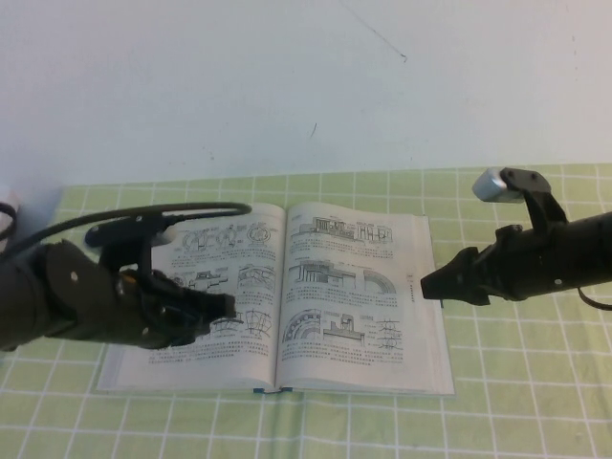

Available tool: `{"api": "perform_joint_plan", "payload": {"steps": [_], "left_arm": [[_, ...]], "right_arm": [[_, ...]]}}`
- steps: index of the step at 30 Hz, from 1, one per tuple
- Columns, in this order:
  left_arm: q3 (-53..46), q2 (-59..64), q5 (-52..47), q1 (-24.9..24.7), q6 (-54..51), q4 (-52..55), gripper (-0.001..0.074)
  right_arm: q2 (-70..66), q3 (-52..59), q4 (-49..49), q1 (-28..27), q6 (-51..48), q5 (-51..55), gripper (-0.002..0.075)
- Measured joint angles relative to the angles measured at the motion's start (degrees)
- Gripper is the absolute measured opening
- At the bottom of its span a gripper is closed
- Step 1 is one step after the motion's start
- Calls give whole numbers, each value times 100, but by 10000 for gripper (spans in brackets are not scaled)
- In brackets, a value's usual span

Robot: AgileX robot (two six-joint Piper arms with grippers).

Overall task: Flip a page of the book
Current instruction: Open the closed book

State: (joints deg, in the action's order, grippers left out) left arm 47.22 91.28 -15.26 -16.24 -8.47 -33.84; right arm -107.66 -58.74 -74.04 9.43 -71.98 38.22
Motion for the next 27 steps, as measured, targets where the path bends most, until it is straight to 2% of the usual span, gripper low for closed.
{"api": "perform_joint_plan", "payload": {"steps": [6,13,18,27], "left_arm": [[697,185,-802,220,-1541,-1369,-4],[1378,1099,-1410,342,-2674,-2598,-4],[1639,1640,-1416,342,-2981,-3012,-4],[1685,2039,-1306,342,-3025,-3096,-4]], "right_arm": [[-283,-245,0,0,181,-11,406],[-533,-296,-108,0,349,5,409],[-790,-301,-196,0,414,89,409],[-1188,-355,-489,0,418,361,408]]}}
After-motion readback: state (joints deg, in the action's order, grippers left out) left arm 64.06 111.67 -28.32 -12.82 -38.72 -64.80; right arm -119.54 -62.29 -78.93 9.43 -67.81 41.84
